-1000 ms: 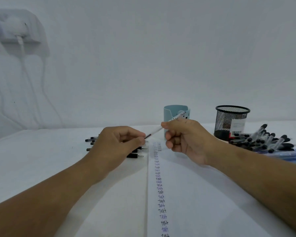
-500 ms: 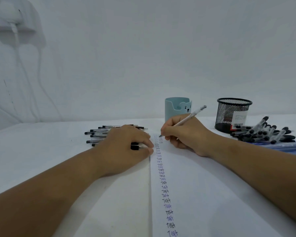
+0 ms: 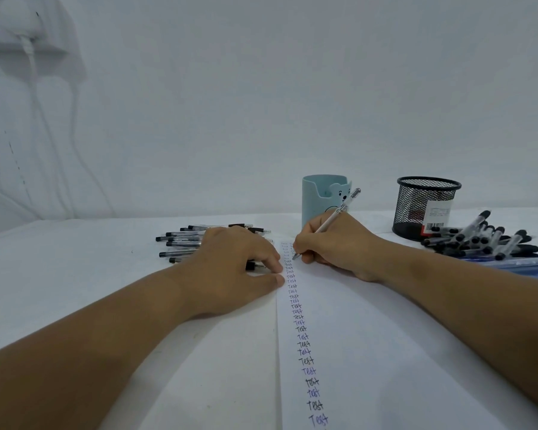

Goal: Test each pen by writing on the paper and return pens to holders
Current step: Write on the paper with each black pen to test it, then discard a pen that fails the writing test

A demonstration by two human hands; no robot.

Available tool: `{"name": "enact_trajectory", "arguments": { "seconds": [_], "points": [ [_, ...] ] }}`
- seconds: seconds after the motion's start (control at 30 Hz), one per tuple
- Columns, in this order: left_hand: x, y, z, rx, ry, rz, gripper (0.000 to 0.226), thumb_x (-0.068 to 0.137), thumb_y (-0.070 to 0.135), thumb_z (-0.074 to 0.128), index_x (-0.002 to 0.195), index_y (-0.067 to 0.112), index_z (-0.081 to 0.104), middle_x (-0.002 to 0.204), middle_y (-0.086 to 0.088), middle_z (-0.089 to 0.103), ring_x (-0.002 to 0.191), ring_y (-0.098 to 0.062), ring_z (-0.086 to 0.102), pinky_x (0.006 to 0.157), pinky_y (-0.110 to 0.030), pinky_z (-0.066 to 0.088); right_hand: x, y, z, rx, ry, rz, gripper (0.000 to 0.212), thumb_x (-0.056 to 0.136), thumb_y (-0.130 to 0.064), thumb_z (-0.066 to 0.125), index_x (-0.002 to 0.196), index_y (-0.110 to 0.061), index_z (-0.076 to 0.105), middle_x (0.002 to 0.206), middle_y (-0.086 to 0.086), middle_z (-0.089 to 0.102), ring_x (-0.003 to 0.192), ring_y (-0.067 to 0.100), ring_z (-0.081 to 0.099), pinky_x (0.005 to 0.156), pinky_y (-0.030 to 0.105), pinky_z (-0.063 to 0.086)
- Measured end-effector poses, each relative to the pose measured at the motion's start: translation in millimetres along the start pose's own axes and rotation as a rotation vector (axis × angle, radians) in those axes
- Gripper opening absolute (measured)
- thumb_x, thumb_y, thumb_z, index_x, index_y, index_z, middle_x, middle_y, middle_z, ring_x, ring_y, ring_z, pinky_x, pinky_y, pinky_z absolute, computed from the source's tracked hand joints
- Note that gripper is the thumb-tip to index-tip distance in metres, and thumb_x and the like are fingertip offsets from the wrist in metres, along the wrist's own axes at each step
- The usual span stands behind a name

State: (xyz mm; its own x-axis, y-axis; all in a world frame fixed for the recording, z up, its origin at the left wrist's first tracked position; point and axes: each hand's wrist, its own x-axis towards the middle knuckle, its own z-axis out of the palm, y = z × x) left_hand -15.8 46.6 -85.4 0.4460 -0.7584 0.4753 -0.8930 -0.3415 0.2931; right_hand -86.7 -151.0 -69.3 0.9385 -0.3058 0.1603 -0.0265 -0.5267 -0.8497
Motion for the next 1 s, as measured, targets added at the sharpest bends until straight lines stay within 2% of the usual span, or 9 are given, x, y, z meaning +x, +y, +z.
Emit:
{"name": "enact_trajectory", "arguments": {
  "seconds": [0.13,0.33,0.57,0.7,0.77,0.83,0.87,0.93,1.0],
  "points": [
    [-0.4,0.7,0.2,-0.006,-0.013,-0.011,0.044,0.067,0.072,0.05,0.1,0.048,0.069,0.101,0.039,0.064,0.113,0.007,0.053,0.11,-0.046,0.033,0.0,0.1,-1.0,0.052,-0.03,0.003,0.022,0.08,-0.009,0.07,0.06,-0.011,0.061,0.064,0.01,0.067,0.041,0.005,0.049,0.044,0.015,0.037],
    [-0.5,0.9,0.4,-0.004,-0.009,-0.012,0.042,0.068,0.072,0.05,0.103,0.053,0.065,0.104,0.038,0.064,0.115,0.009,0.052,0.111,-0.047,0.032,0.8,2.5,0.2,-0.003,-0.023,-0.023,0.014,0.077,-0.017,0.071,0.063,-0.016,0.067,0.066,0.004,0.072,0.059,0.012,0.052,0.062,0.028,0.042],
    [-1.7,0.1,1.1,0.0,-0.002,-0.031,0.049,0.067,0.073,0.047,0.091,0.042,0.077,0.106,0.033,0.066,0.116,0.012,0.049,0.115,-0.042,0.025,2.4,4.2,-1.0,-0.023,0.013,-0.023,0.023,0.076,-0.016,0.069,0.055,-0.018,0.06,0.06,0.004,0.068,0.051,0.012,0.048,0.053,0.025,0.038],
    [-2.1,2.5,-1.0,0.013,-0.014,-0.048,0.046,0.068,0.072,0.05,0.092,0.042,0.076,0.107,0.034,0.064,0.117,0.011,0.048,0.115,-0.042,0.026,-0.9,7.3,-1.6,0.096,0.028,-0.122,0.008,0.078,-0.009,0.076,0.072,-0.012,0.072,0.062,0.0,0.067,0.05,0.013,0.049,0.05,0.023,0.038],
    [-2.8,5.3,-3.6,0.007,0.006,-0.069,0.035,0.072,0.064,0.059,0.094,0.041,0.075,0.107,0.036,0.062,0.119,0.012,0.045,0.114,-0.043,0.029,-3.9,8.7,-3.2,0.137,0.046,-0.243,0.008,0.081,-0.006,0.079,0.085,-0.013,0.077,0.063,-0.005,0.067,0.05,0.007,0.052,0.049,0.02,0.042],
    [-3.3,8.2,-7.2,-0.001,0.081,-0.086,0.027,0.078,0.054,0.063,0.099,0.041,0.073,0.107,0.037,0.061,0.119,0.012,0.043,0.113,-0.042,0.031,-5.9,9.0,-4.2,0.115,0.059,-0.306,0.009,0.088,-0.008,0.075,0.09,-0.016,0.077,0.067,-0.005,0.068,0.052,0.012,0.057,0.051,0.024,0.049],
    [-3.1,10.0,-9.3,-0.012,0.137,-0.099,0.024,0.082,0.05,0.066,0.102,0.041,0.072,0.107,0.037,0.061,0.119,0.013,0.043,0.112,-0.039,0.033,-6.0,8.4,-3.8,0.1,0.067,-0.308,0.008,0.09,-0.009,0.072,0.089,-0.017,0.075,0.071,-0.003,0.07,0.057,0.019,0.062,0.056,0.031,0.055],
    [-2.9,15.4,-14.6,-0.073,0.24,-0.151,0.022,0.09,0.039,0.071,0.112,0.041,0.07,0.102,0.035,0.064,0.114,0.012,0.046,0.104,-0.019,0.036,-5.8,5.5,-1.4,0.125,0.073,-0.284,0.007,0.093,-0.009,0.068,0.088,-0.014,0.07,0.078,0.003,0.072,0.073,0.029,0.068,0.066,0.043,0.06],
    [-2.9,23.2,-19.4,-0.202,0.304,-0.208,0.03,0.092,0.033,0.07,0.121,0.043,0.064,0.099,0.027,0.069,0.1,0.003,0.058,0.084,-0.008,0.04,-8.1,0.4,-0.7,0.088,0.053,-0.289,0.007,0.094,-0.01,0.067,0.087,-0.011,0.066,0.076,0.004,0.071,0.072,0.02,0.067,0.065,0.042,0.058]
  ]
}}
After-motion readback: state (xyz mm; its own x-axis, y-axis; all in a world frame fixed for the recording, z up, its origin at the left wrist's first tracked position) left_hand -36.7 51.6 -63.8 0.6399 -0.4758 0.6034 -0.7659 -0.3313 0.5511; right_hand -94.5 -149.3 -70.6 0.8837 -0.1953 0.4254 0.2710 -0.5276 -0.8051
